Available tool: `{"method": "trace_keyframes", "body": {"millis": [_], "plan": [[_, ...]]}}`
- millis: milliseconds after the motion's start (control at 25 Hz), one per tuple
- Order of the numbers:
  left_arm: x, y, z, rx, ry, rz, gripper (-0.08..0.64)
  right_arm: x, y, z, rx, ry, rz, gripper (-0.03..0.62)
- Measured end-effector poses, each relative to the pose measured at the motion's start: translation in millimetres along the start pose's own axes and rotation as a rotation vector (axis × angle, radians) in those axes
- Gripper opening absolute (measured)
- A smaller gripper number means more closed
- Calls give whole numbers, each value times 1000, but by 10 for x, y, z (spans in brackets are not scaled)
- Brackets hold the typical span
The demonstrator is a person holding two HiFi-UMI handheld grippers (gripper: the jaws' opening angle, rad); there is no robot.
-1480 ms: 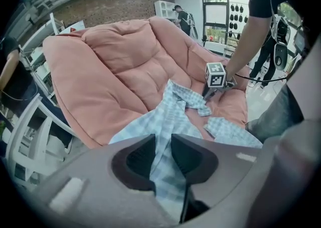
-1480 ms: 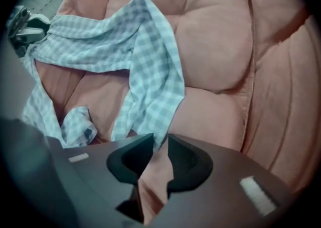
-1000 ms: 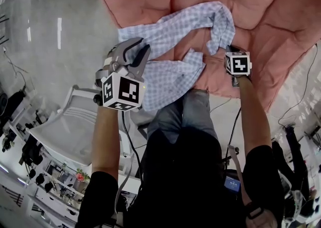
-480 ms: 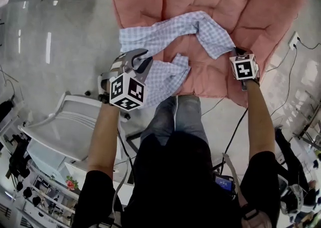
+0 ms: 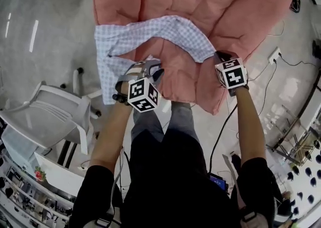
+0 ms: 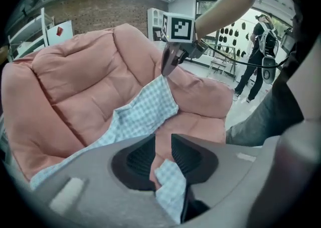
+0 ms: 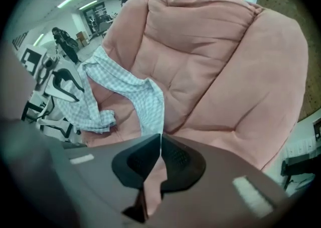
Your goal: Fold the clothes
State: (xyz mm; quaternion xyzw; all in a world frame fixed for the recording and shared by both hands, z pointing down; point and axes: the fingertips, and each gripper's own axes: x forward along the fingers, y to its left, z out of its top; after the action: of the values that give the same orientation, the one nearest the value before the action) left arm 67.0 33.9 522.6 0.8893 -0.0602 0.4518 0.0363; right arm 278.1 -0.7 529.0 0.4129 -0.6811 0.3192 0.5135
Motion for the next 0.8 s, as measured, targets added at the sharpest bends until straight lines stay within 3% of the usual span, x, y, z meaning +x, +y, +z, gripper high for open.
{"method": "trace_keyframes", "body": {"millis": [160,360,560,680,800], "plan": [[456,-265,249,-78,1,16,109,-10,-83,-55,-15,-22,74,11],[994,-439,427,-374,-61,23,122,-19,-150,-84,-25,-62,139,11],[1508,-482,450,-525,-65,82,132,46,-263,-166,0,-97,175,11],[1765,-583,428,-539,-48,59,132,95,-290,-234,4,-106,186,11],[1949,-603,358,-414,39,91,144,111,-313,-245,1,-128,192,11]]}}
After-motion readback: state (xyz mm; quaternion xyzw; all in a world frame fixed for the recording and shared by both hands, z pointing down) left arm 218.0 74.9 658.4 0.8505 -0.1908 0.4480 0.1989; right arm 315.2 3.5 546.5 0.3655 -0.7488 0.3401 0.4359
